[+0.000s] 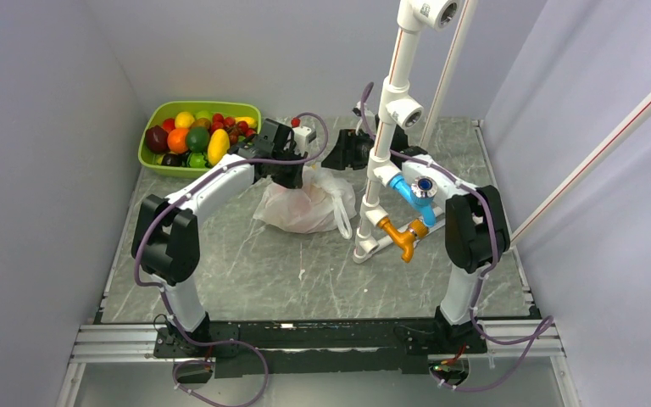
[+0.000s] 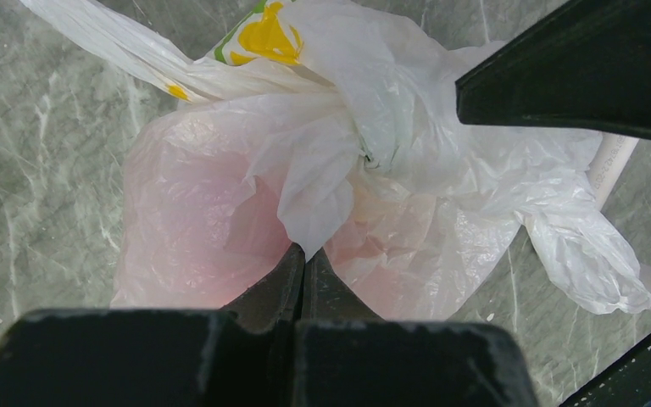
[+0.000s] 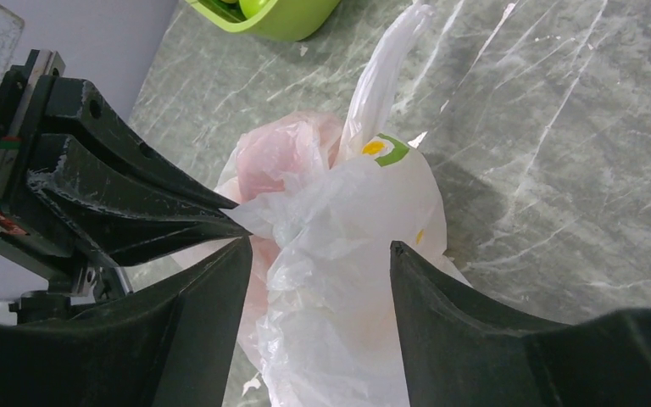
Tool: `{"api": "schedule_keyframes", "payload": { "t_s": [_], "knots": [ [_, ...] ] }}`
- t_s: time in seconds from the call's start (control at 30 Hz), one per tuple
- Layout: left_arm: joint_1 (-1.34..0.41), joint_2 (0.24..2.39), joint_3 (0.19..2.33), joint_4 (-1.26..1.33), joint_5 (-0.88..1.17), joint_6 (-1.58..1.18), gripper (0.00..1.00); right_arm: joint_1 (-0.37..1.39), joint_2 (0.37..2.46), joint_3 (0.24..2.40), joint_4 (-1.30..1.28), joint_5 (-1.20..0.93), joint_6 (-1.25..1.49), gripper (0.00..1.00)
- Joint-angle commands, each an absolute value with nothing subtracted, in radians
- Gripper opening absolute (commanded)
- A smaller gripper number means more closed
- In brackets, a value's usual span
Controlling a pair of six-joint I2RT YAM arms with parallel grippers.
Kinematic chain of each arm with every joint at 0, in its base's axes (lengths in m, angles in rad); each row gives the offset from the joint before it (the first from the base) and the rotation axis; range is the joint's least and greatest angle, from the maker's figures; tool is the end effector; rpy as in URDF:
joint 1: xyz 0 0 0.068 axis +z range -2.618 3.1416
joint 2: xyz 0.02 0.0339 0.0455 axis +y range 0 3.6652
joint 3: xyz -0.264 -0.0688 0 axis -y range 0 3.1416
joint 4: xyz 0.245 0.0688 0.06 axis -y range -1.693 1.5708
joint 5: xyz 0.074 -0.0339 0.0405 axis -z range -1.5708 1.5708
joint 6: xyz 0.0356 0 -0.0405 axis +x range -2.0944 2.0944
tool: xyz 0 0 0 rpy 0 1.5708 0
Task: Take the fake fruits out of the plastic bag
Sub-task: Untie the plastic bag at the center of the board.
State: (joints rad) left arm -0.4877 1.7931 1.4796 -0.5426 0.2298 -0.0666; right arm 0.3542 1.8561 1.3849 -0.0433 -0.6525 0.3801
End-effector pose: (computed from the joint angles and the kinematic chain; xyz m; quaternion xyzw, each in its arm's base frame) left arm 0.3504 -0.1951 0.2705 0.2337 0.9017 -0.1984 0.3048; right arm 0.3948 0.1690 0.2587 -0.1509 0.8202 0.4297 0.3462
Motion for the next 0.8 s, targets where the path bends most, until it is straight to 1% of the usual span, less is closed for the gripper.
{"api": "schedule_keyframes", "payload": {
  "t_s": [0.0,0.13,0.3,0.4,0.57,0.7,0.77],
  "knots": [
    [-0.488,1.794,1.527,-0.536,0.228,-0.081,0.0,0.362,1.878,1.443,-0.052,-0.651,0.344,0.61],
    [-0.488,1.798,1.53,-0.54,0.226,-0.083,0.0,0.369,1.903,1.471,-0.088,-0.644,0.32,0.55],
    [-0.489,1.802,1.533,-0.541,0.232,-0.086,0.0,0.372,1.908,1.474,-0.081,-0.659,0.328,0.53],
    [-0.489,1.8,1.539,-0.552,0.223,-0.083,0.0,0.375,1.913,1.477,-0.077,-0.666,0.333,0.48],
    [-0.484,1.789,1.531,-0.544,0.21,-0.083,0.0,0.375,1.913,1.478,-0.077,-0.655,0.343,0.32],
    [-0.476,1.787,1.532,-0.546,0.192,-0.091,0.0,0.371,1.892,1.468,-0.076,-0.617,0.341,0.14],
    [-0.472,1.785,1.533,-0.551,0.171,-0.098,0.0,0.36,1.872,1.452,-0.076,-0.582,0.341,0.08]
  ]
}}
